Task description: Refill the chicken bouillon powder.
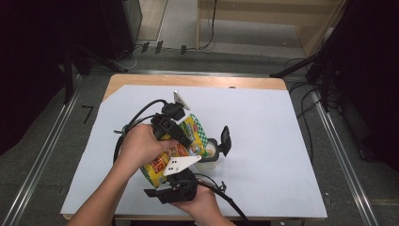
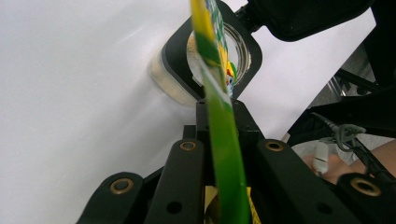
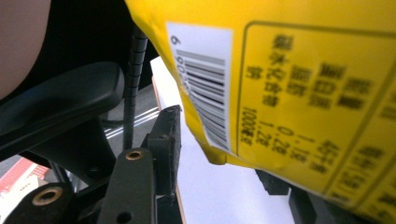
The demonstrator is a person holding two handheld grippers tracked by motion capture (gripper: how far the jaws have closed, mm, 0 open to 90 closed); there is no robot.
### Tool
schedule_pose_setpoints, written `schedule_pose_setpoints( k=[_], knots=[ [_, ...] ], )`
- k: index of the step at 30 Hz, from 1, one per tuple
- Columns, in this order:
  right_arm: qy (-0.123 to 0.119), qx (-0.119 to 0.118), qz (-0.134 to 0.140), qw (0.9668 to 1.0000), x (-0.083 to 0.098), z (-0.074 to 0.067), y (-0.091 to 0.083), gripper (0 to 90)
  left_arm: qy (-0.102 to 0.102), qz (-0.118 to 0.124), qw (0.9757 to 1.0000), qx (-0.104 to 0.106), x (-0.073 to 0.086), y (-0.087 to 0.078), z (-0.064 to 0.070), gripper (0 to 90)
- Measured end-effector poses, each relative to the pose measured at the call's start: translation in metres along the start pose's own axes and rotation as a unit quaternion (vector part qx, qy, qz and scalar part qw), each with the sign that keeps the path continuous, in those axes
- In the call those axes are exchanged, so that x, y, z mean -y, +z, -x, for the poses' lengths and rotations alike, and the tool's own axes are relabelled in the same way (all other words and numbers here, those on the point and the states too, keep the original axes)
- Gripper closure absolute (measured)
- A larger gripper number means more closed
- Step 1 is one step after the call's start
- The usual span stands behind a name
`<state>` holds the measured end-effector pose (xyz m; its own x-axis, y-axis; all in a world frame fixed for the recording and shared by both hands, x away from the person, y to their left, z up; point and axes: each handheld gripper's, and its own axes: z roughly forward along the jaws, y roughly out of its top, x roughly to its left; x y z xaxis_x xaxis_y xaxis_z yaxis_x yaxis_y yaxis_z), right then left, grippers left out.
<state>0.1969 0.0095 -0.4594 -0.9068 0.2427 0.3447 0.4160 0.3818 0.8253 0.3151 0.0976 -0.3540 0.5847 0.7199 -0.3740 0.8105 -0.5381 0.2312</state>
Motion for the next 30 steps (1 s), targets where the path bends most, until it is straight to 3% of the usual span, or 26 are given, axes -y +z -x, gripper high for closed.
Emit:
schedule_pose_setpoints(
  k=[5, 9, 14, 19, 22, 30],
  knots=[
    [0.0, 0.008, 0.002, 1.0, -0.001, 0.001, -0.003, 66.1, -0.002, 0.002, 1.0, 0.003, -0.001, -0.001, -0.002, 84.6],
    [0.01, -0.012, 0.02, 0.9997, -0.003, 0.001, -0.006, 68.0, -0.004, 0.004, 0.9999, 0.014, -0.002, -0.002, -0.005, 82.6],
    [0.014, -0.021, 0.023, 0.9994, -0.005, 0.001, -0.007, 68.0, 0.004, -0.004, 0.9999, 0.013, -0.004, -0.004, -0.006, 80.4],
    [0.022, -0.034, 0.018, 0.999, -0.008, 0.005, -0.005, 66.3, 0.006, -0.009, 0.9999, 0.001, -0.007, -0.003, -0.004, 83.5],
    [0.028, -0.03, 0.013, 0.9991, -0.007, 0.005, -0.003, 61.3, 0.008, -0.009, 0.9999, -0.002, -0.01, -0.002, -0.004, 85.3],
    [0.018, 0.004, 0.005, 0.9998, -0.007, 0.003, -0.007, 62.4, 0.009, -0.006, 0.9999, -0.013, -0.016, -0.002, -0.002, 87.5]
  ],
)
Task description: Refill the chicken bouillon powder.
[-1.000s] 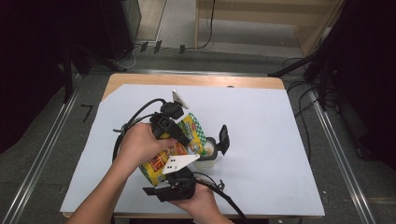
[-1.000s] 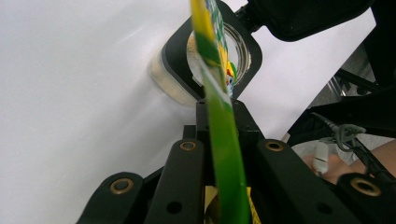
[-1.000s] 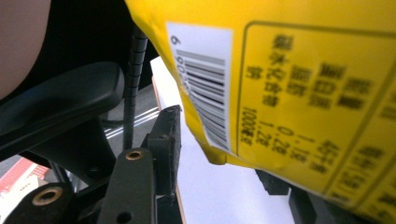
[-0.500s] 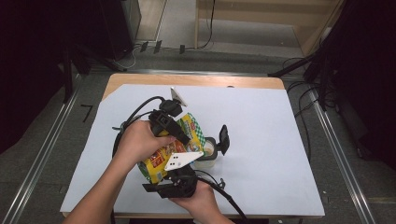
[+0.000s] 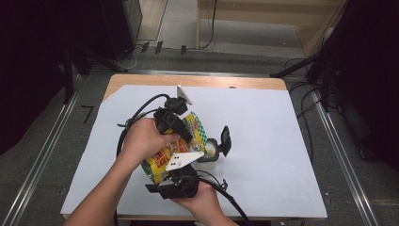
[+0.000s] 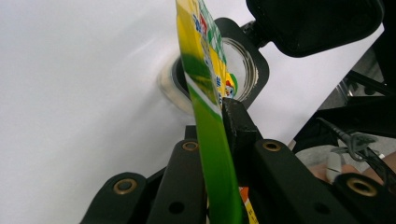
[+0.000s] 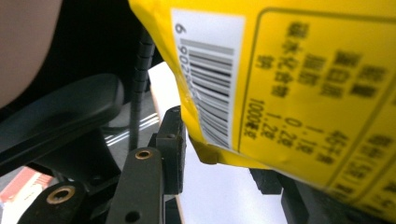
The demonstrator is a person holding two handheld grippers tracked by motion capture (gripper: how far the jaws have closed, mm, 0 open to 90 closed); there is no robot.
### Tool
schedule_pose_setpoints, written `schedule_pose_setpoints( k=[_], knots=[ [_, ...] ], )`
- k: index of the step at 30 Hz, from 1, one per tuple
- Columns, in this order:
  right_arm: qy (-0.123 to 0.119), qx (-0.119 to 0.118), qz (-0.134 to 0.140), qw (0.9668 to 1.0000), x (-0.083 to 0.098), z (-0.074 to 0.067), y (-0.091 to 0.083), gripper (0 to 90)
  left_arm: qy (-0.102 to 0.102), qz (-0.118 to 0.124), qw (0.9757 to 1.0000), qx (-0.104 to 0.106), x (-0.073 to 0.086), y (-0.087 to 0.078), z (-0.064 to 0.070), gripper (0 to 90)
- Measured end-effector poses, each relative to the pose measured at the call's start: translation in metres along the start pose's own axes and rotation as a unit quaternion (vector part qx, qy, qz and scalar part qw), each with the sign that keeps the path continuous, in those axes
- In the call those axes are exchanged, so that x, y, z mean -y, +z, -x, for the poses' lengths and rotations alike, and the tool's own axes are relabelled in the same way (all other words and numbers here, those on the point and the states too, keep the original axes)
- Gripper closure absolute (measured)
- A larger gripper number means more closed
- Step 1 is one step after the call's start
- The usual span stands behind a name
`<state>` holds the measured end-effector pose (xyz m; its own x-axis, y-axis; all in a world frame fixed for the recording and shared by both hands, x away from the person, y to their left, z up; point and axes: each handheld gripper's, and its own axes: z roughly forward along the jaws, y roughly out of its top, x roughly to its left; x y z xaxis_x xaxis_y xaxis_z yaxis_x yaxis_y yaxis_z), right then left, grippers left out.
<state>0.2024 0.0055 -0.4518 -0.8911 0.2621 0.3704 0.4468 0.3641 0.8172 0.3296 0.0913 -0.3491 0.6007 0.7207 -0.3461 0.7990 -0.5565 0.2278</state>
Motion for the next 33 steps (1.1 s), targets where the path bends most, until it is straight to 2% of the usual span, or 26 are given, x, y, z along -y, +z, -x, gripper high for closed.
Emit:
schedule_pose_setpoints(
  k=[5, 8, 12, 16, 18, 27, 33],
  knots=[
    [-0.002, 0.015, 0.002, 0.9999, 0.0, 0.0, -0.004, 63.7, -0.003, 0.003, 0.9999, -0.012, -0.002, 0.0, 0.001, 87.5],
    [0.001, 0.023, 0.004, 0.9997, -0.001, 0.0, -0.005, 63.7, -0.006, 0.003, 0.9999, -0.011, -0.005, 0.0, 0.001, 87.5],
    [0.01, 0.014, 0.013, 0.9998, -0.002, 0.003, -0.006, 65.6, -0.006, -0.001, 1.0, -0.006, -0.008, 0.0, 0.0, 87.2],
    [0.022, -0.01, 0.025, 0.9994, -0.001, 0.006, -0.006, 68.9, -0.005, -0.004, 0.9996, 0.026, -0.011, 0.001, 0.0, 86.4],
    [0.032, -0.024, 0.035, 0.9986, -0.001, 0.008, -0.006, 70.0, -0.003, -0.005, 0.9996, 0.028, -0.011, 0.001, 0.001, 85.4],
    [0.024, -0.007, 0.021, 0.9995, 0.002, 0.011, -0.004, 67.8, 0.003, -0.019, 0.9996, 0.02, -0.014, 0.007, 0.008, 85.2],
    [0.017, -0.003, 0.013, 0.9998, 0.002, 0.009, -0.004, 64.4, 0.005, -0.022, 0.9993, 0.028, -0.014, 0.007, 0.008, 85.2]
  ],
)
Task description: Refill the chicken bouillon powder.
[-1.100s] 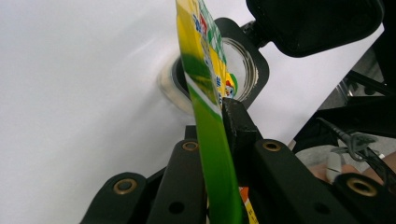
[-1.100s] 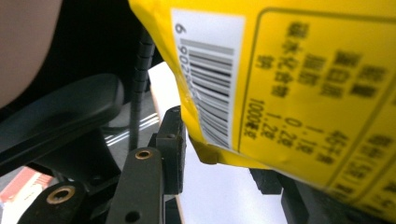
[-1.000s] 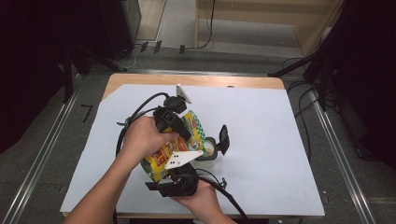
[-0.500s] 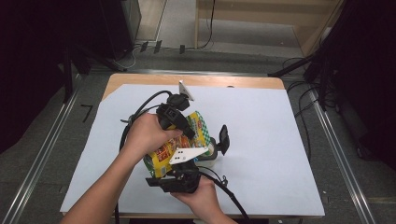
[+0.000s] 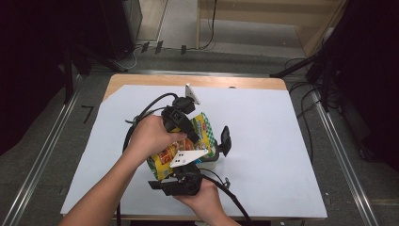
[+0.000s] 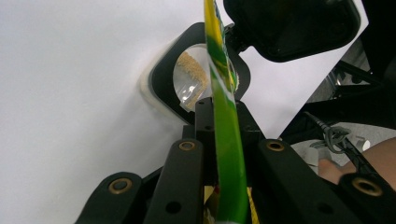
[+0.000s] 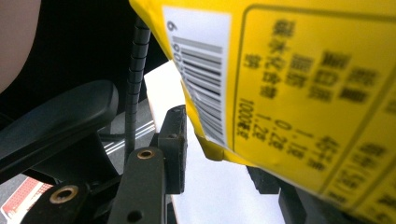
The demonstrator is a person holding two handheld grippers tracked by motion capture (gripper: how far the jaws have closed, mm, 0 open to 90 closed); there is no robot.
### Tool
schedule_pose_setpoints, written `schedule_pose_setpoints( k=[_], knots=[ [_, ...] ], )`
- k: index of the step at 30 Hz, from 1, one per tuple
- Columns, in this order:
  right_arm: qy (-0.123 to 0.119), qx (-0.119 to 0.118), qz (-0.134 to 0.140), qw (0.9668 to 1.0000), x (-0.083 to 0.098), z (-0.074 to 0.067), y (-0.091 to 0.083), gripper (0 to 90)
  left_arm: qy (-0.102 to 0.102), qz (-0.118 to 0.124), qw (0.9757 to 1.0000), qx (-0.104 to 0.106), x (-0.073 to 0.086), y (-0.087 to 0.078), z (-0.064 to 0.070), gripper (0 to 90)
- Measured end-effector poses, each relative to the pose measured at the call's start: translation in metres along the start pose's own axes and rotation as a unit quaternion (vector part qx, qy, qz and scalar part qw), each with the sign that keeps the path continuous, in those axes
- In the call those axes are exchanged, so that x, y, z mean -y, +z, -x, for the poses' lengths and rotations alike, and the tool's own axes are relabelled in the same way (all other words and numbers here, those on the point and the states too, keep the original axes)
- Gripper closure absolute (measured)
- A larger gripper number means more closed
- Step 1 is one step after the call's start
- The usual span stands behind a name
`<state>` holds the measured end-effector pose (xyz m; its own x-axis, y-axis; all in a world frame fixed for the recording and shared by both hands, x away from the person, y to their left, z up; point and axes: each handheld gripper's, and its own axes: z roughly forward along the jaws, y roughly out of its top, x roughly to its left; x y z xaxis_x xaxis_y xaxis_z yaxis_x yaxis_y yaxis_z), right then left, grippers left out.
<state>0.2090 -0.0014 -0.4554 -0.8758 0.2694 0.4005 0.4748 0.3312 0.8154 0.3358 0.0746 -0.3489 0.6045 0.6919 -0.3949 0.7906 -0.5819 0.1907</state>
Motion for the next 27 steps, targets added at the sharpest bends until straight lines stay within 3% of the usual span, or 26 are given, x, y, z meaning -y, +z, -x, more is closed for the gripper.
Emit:
schedule_pose_setpoints(
  k=[16, 23, 27],
  knots=[
    [-0.002, -0.005, 0.011, 0.9999, -0.0007, 0.0003, -0.002, 69.9, -0.002, -0.004, 0.9999, 0.016, 0.0009, -0.0024, 0.0, 83.5],
    [0.011, -0.024, 0.024, 0.9994, -0.0029, 0.0014, -0.0035, 70.5, 0.006, -0.01, 0.9998, 0.016, -0.0012, -0.0021, -0.0026, 79.9],
    [0.016, -0.026, 0.023, 0.9993, -0.0062, 0.0014, -0.0048, 69.7, 0.008, -0.018, 0.9998, 0.003, -0.0048, -0.0021, -0.0054, 81.7]
  ],
)
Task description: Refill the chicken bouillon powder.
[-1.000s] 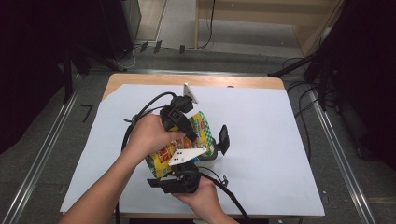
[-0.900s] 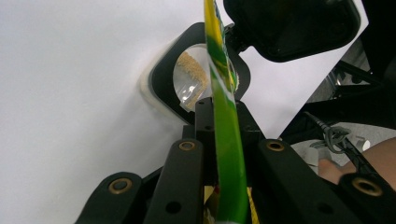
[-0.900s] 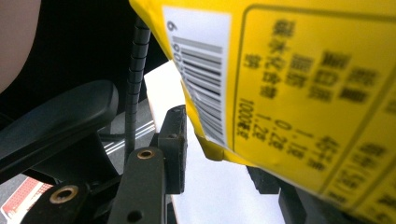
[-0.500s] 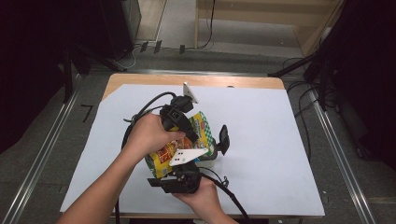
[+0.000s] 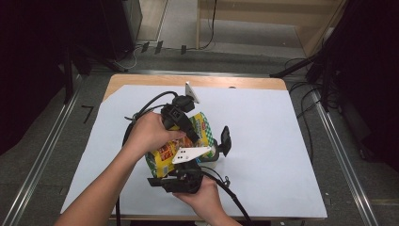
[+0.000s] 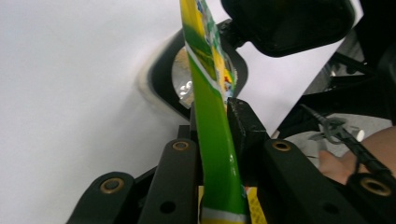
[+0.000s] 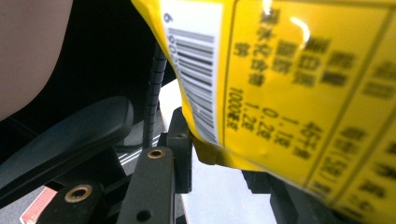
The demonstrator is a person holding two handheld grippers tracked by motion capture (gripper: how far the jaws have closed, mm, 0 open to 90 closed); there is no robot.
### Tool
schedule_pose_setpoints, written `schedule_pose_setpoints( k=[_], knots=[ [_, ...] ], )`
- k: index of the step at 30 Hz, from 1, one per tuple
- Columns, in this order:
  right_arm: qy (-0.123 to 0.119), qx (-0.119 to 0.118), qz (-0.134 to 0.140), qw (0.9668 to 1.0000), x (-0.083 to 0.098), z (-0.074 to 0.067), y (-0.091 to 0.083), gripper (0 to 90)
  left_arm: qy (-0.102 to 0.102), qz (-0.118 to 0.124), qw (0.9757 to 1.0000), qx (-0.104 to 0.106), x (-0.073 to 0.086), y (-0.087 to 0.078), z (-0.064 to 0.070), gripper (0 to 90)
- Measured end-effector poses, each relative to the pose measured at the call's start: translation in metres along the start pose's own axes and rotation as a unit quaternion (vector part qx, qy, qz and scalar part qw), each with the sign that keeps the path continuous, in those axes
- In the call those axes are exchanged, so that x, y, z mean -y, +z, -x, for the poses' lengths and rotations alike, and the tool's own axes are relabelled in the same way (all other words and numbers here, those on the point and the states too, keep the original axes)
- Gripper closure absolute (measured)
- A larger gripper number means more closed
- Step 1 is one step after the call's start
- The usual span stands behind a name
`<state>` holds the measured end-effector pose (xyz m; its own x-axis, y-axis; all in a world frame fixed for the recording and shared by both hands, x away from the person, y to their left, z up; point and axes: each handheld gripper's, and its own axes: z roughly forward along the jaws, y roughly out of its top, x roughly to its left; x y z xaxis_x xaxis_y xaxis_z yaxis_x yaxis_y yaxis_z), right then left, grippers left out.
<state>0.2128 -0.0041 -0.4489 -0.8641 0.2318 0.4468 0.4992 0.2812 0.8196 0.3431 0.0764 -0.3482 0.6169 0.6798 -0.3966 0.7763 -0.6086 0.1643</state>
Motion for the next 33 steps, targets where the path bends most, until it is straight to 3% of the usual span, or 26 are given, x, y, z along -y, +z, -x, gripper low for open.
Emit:
schedule_pose_setpoints(
  k=[4, 15, 18, 24, 33],
  knots=[
    [0.004, 0.0, 0.001, 1.0, -0.002, -0.001, 0.0, 68.0, 0.0, -0.002, 0.9996, -0.028, -0.004, -0.003, -0.001, 84.7],
    [-0.012, 0.03, -0.002, 0.9995, -0.006, -0.008, -0.005, 64.1, -0.002, -0.006, 0.9973, -0.074, -0.008, -0.007, 0.007, 85.5],
    [-0.018, 0.037, -0.005, 0.9991, -0.007, -0.008, -0.008, 65.3, -0.004, -0.008, 0.9971, -0.075, -0.01, -0.007, 0.008, 85.1],
    [-0.021, 0.034, -0.006, 0.9992, -0.006, -0.008, -0.009, 68.6, -0.009, -0.013, 0.9983, -0.056, -0.013, -0.005, 0.006, 85.1],
    [-0.027, 0.033, -0.001, 0.9991, -0.006, -0.007, -0.009, 69.0, -0.011, -0.003, 0.9989, -0.046, -0.011, -0.007, 0.003, 84.4]
  ],
)
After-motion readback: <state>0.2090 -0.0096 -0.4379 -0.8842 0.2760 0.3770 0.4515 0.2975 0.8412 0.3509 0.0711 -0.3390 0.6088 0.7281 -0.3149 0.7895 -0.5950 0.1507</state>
